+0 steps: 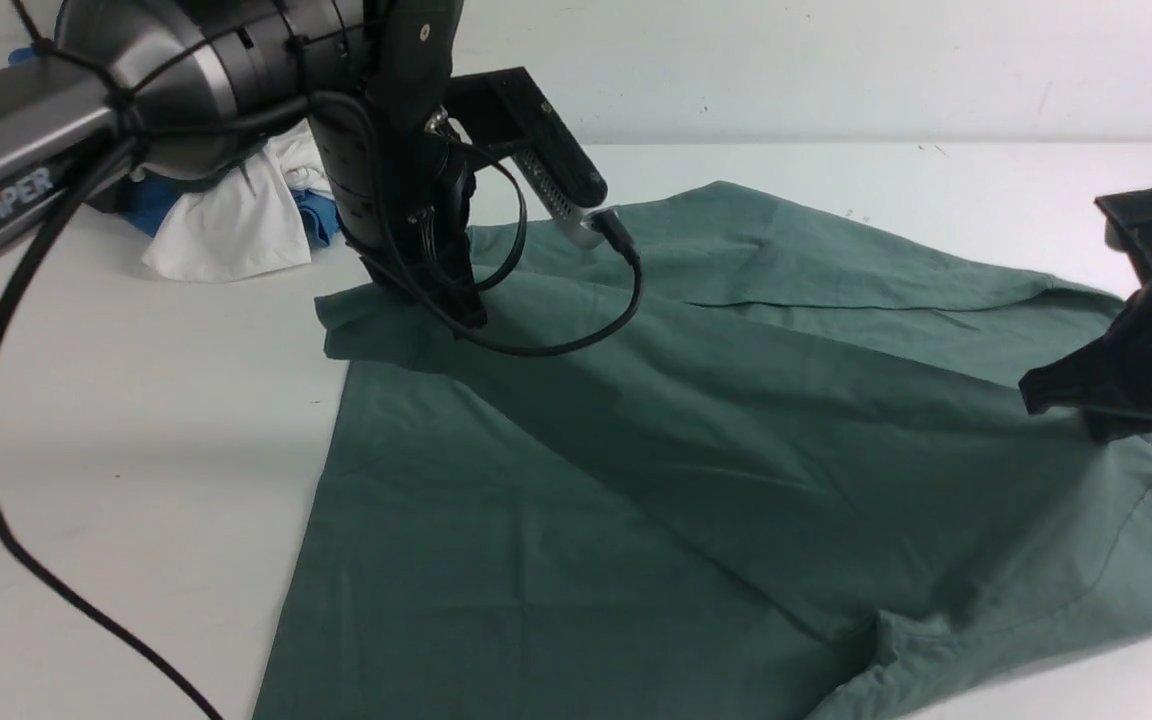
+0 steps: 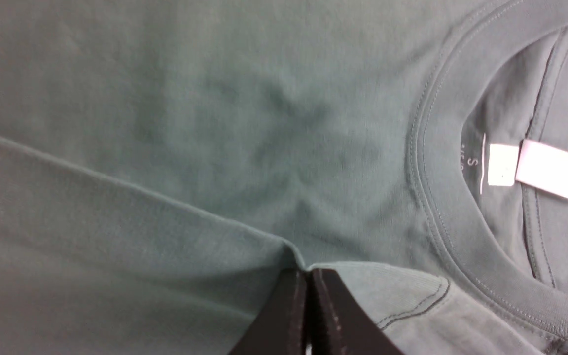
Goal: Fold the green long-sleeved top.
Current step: Use the left arm to drag and place the cuff at the centered position on the left edge of the fabric, then use the left arm to clamp the cuff farthest from it
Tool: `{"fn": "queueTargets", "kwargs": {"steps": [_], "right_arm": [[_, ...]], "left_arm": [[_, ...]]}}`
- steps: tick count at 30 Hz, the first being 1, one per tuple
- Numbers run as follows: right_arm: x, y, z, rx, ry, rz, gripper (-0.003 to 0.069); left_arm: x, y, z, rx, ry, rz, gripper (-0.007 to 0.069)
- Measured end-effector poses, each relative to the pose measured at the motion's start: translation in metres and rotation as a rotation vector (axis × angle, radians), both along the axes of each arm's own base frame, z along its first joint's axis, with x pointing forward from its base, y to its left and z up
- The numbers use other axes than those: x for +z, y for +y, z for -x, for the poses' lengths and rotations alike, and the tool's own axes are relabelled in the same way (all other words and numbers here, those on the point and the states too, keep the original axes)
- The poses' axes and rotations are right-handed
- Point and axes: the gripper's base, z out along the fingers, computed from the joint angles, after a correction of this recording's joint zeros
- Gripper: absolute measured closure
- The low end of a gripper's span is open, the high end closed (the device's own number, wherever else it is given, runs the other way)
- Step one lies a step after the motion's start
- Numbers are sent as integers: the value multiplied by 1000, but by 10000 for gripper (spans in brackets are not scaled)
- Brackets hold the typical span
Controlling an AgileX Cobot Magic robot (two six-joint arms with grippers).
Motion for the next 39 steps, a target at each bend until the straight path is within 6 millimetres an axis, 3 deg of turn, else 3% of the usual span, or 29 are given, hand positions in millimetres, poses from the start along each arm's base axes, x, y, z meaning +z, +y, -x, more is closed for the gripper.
{"fn": "queueTargets", "kwargs": {"steps": [6, 15, 21, 25, 28, 32, 35, 39], "right_arm": [[-9, 0, -4, 0, 27, 3, 665], [-53, 2, -17, -2, 146, 11, 665], [-61, 3, -22, 0, 130, 2, 650], [-60, 4, -25, 5, 106, 0, 593], [-59, 4, -26, 8, 89, -4, 518], [-57, 4, -29, 15, 71, 5, 396], [-46, 4, -36, 14, 50, 11, 352], [-26, 4, -46, 6, 19, 16, 337]], "left_arm": [[-17, 1, -27, 34, 12, 12, 587], [-41, 2, -45, 42, 4, 25, 587], [-53, 5, -57, 50, -38, 50, 580], [-61, 8, -65, 65, -62, 64, 552], [-64, 7, -69, 77, -84, 77, 488], [-62, 6, -74, 146, -139, 130, 325], [-61, 8, -75, 248, -157, 163, 237], [-62, 16, -75, 386, -149, 187, 173]]}}
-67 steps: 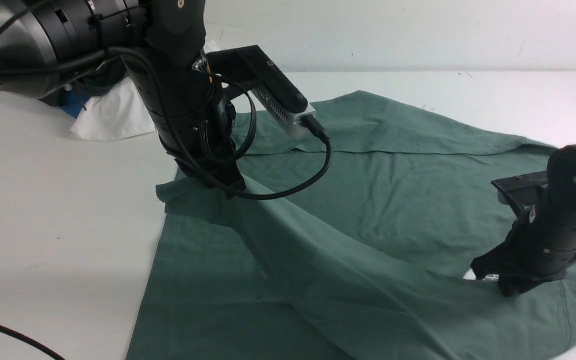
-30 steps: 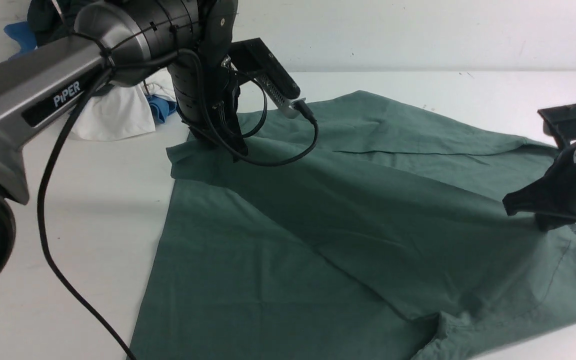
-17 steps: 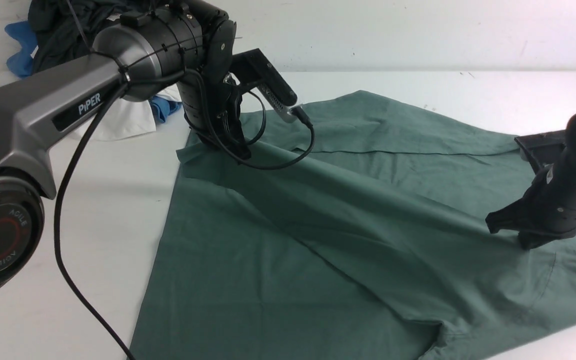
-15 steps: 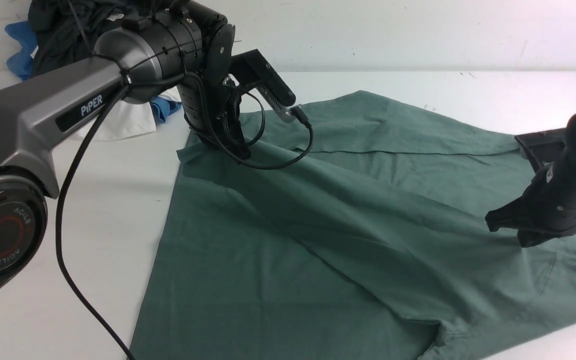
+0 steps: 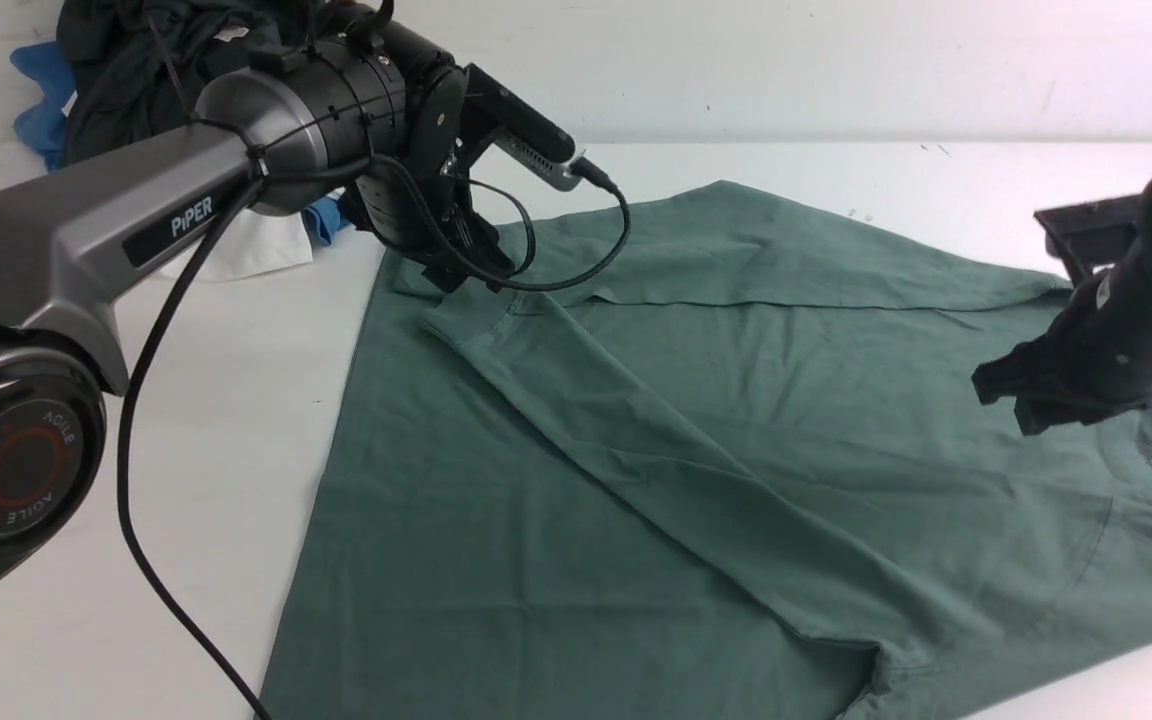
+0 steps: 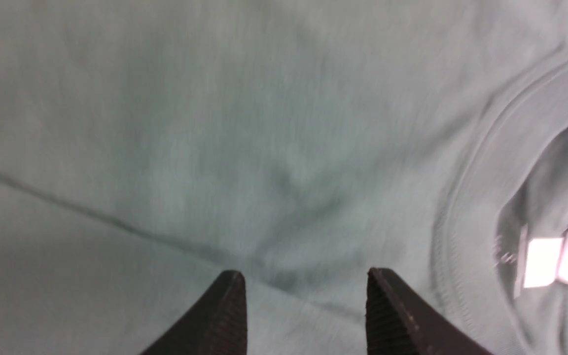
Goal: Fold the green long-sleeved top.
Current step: Use the left arm to clamp the cuff farthest from it
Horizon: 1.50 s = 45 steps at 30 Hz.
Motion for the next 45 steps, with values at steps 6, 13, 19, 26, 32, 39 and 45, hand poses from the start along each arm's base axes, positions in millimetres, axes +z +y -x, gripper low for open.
{"fn": "queueTargets", "kwargs": {"steps": [6, 13, 19, 26, 32, 39, 45], "right_arm": [[34, 0, -14, -15, -55, 1, 334], [51, 1, -19, -8, -73, -5, 334], [49, 1, -16, 14, -35, 6, 334], [49, 1, -14, 24, -9, 14, 334], [48, 1, -14, 25, -5, 14, 334], [48, 1, -13, 26, -3, 15, 333], [48, 1, -13, 29, -2, 17, 333]], "left_arm": [[-1, 34, -10, 175, 34, 165, 159], [-9, 67, -35, 303, -34, 442, 159], [-51, 63, -55, 289, -87, 491, 160], [-87, 51, -67, 270, -154, 502, 160], [-103, 52, -73, 273, -201, 509, 160], [-104, 48, -73, 248, -207, 493, 358], [-88, 42, -70, 168, -231, 450, 595]]}}
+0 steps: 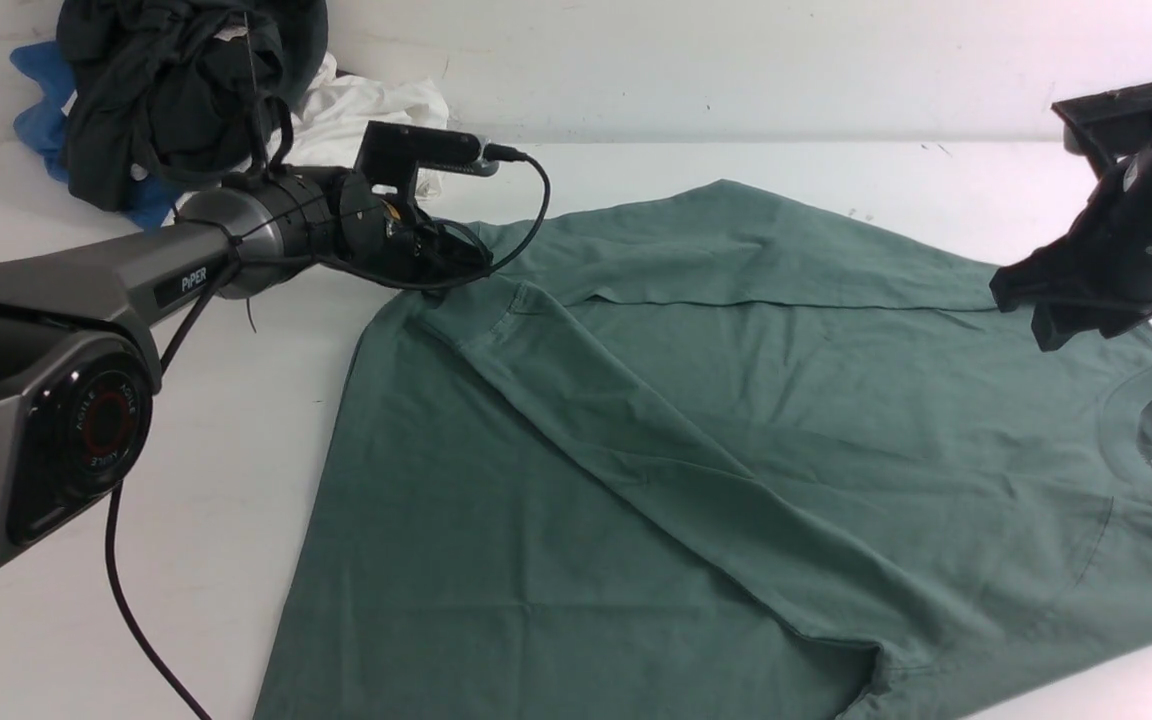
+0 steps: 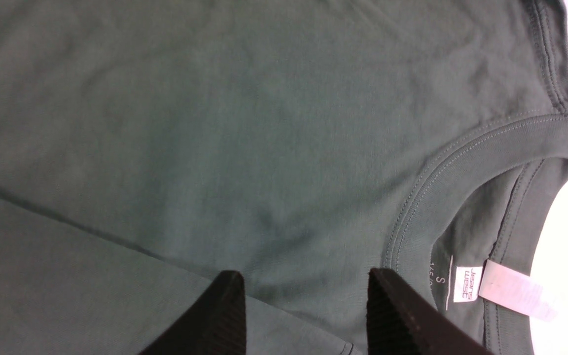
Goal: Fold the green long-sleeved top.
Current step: Use the left arm to clamp the cuff farthest from it
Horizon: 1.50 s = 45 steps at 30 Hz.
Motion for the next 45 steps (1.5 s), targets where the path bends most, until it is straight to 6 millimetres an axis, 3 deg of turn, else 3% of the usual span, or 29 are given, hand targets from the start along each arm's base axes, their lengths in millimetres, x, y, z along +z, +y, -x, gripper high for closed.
{"fn": "queueTargets", "kwargs": {"steps": [6, 11, 18, 23, 24, 29, 32, 38, 45], "right_arm": [[0, 1, 0, 13, 4, -9, 333], [0, 3, 0, 20, 7, -28, 333], [-1, 5, 1, 38, 13, -49, 333], [-1, 6, 1, 43, 13, -49, 333], [-1, 6, 1, 44, 14, -48, 333], [-1, 6, 1, 49, 14, -46, 333], [-1, 6, 1, 51, 14, -46, 333], [-1, 6, 1, 50, 14, -46, 333], [-1, 6, 1, 50, 14, -46, 333]], "left_arm": [[40, 1, 4, -27, -67, -13, 601], [53, 1, 7, -46, -84, -35, 601], [41, 1, 9, -65, -20, -62, 573], [21, 3, 7, -76, 20, -105, 442], [20, 6, 7, -59, 29, -95, 377], [27, 16, 2, 34, 31, -15, 198], [31, 18, 0, 65, 21, 16, 147], [24, 17, -4, 86, -2, 49, 137], [-8, 15, -8, 110, 41, 88, 162]]}}
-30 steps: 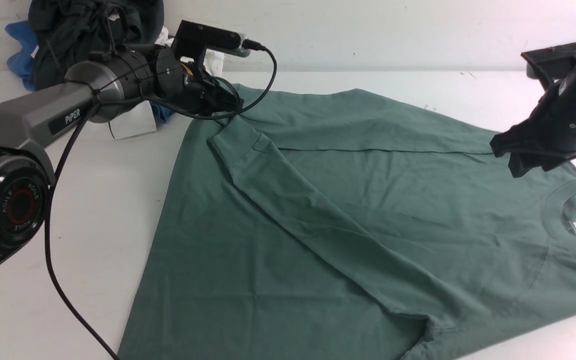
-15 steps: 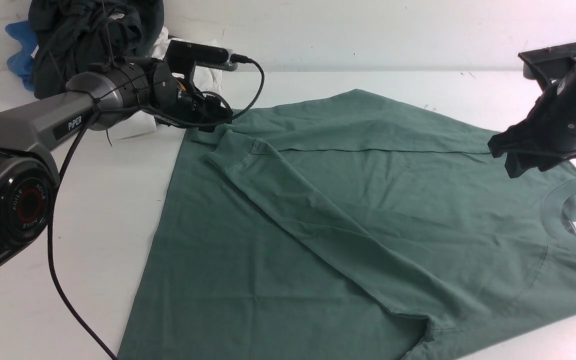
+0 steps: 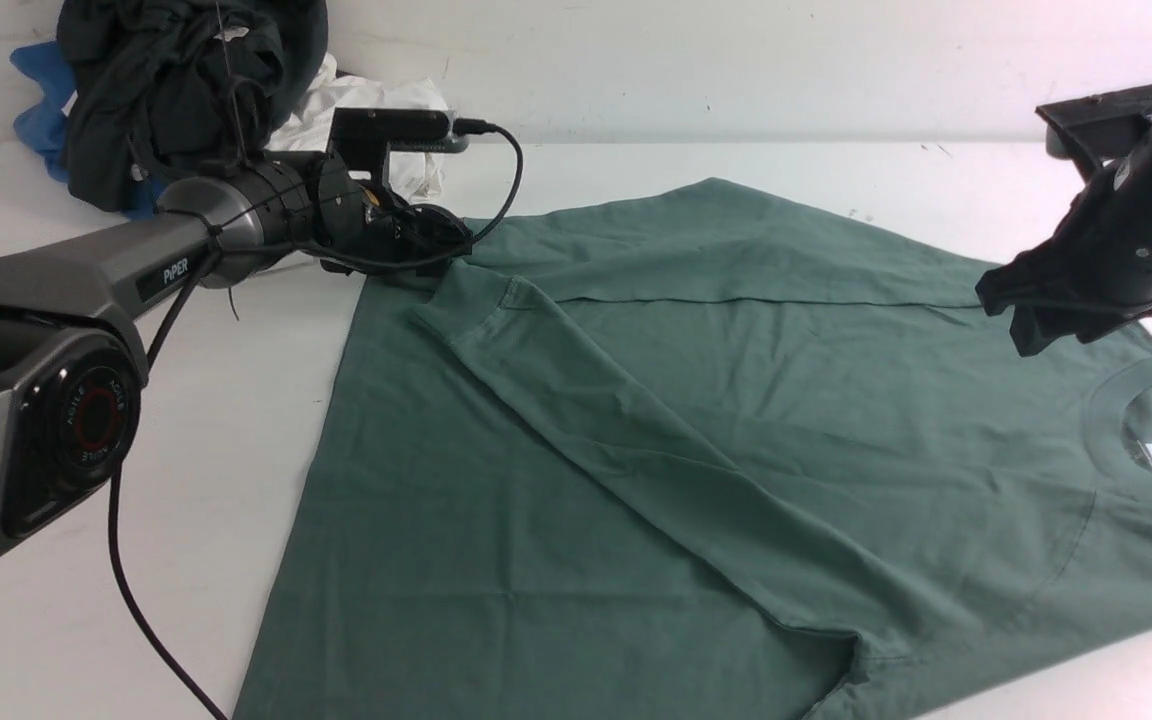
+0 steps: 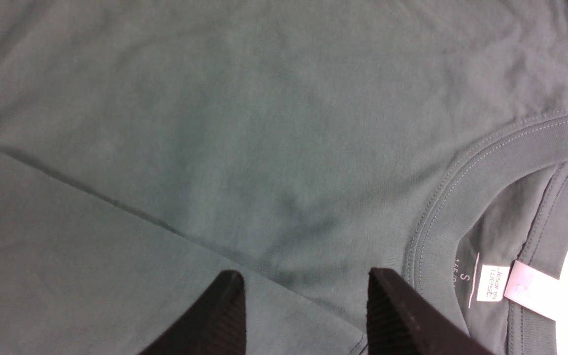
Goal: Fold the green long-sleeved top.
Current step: Use the left arm to clamp the cuff farthest from it, then use the left arm to drag and drop the cuff onto the cuff closest to the left arm
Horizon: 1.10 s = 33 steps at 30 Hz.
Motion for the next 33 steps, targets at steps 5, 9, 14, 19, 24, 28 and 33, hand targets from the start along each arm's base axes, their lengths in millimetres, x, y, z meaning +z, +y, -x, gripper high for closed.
{"fn": "queueTargets", "kwargs": {"steps": [5, 9, 14, 19, 24, 28, 33], "right_arm": [[0, 0, 0, 0, 0, 0, 333], [0, 0, 0, 0, 0, 0, 333], [0, 0, 0, 0, 0, 0, 333], [0, 0, 0, 0, 0, 0, 333], [0, 0, 0, 0, 1, -1, 333], [0, 0, 0, 0, 2, 0, 333], [0, 0, 0, 3, 3, -3, 333]], "left_arm": [[-6, 0, -1, 6, 2, 8, 243], [-5, -1, -2, 8, -9, 11, 357], [-5, -1, -1, 1, -12, 5, 484], [1, -2, -1, -5, -23, 3, 554], [18, -2, 0, -8, -46, 6, 560], [45, -3, 1, -33, -62, -4, 560], [75, -5, 3, -56, -56, -2, 560]]}}
